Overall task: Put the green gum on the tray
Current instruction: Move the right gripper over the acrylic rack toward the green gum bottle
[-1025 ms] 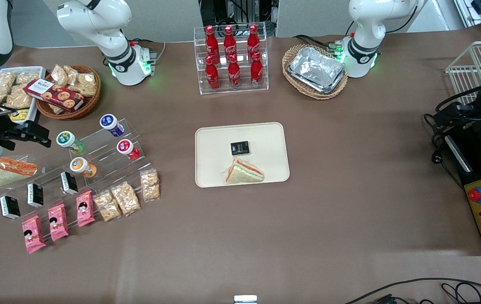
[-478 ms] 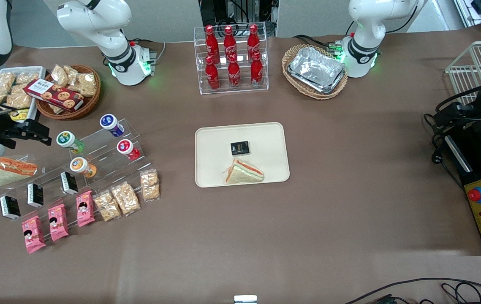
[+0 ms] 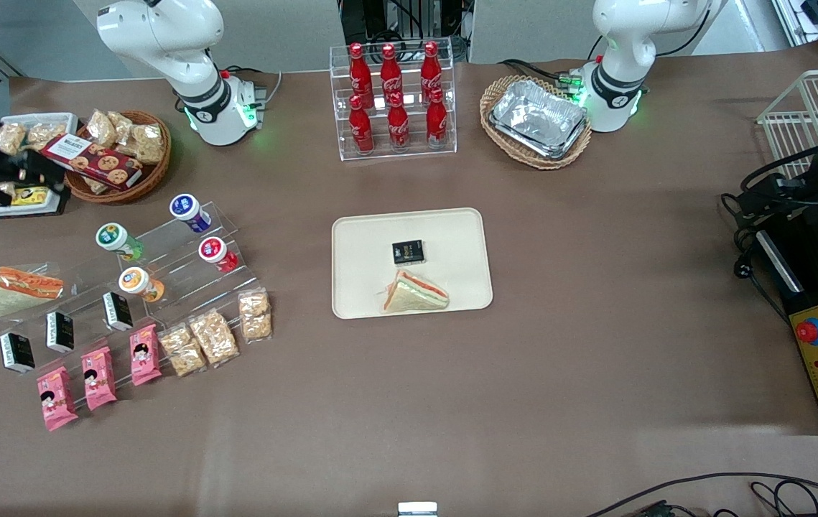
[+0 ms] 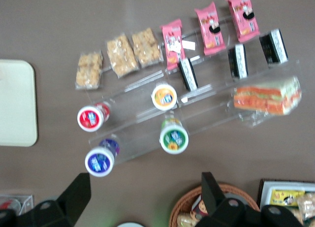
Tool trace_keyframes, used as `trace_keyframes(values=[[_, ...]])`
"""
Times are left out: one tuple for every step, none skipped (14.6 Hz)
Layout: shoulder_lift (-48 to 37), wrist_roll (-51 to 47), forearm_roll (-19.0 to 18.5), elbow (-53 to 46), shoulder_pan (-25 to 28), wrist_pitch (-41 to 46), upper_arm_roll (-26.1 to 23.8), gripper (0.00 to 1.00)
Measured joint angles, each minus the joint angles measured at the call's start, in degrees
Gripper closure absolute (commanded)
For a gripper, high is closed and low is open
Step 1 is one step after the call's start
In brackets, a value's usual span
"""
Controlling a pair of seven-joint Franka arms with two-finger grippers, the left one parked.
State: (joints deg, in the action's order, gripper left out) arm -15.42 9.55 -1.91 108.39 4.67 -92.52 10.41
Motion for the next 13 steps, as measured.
trace_keyframes(values=[[-3.1,0.3,-0.5,2.9,-0.3,0.0,0.2,0.0],[-6.0,0.9,-1.1,5.6,-0.7,-0.1,0.2,0.0],[-8.7,1.7,-1.6,8.0,-1.0,-0.1,0.2,0.0],[-10.9,2.1,-1.8,10.2,-1.3,-0.3,0.2,0.0],[-12.6,2.3,-2.0,11.8,-1.6,-0.5,0.2,0.0],[-13.7,2.5,-2.0,13.1,-1.9,-0.8,0.2,0.0],[-14.2,2.7,-2.0,13.8,-2.1,-1.3,0.2,0.0],[-14.3,2.8,-2.0,14.4,-2.2,-1.8,0.2,0.0],[-14.3,2.8,-2.0,15.0,-2.4,-2.5,0.3,0.0],[-14.2,2.8,-2.0,15.8,-2.7,-3.6,0.3,0.0],[-14.2,2.8,-2.0,17.1,-3.0,-5.0,0.4,0.0],[-14.1,2.8,-2.0,18.5,-3.2,-6.8,0.5,0.0],[-14.0,2.9,-2.0,20.2,-3.3,-9.1,0.6,0.0]])
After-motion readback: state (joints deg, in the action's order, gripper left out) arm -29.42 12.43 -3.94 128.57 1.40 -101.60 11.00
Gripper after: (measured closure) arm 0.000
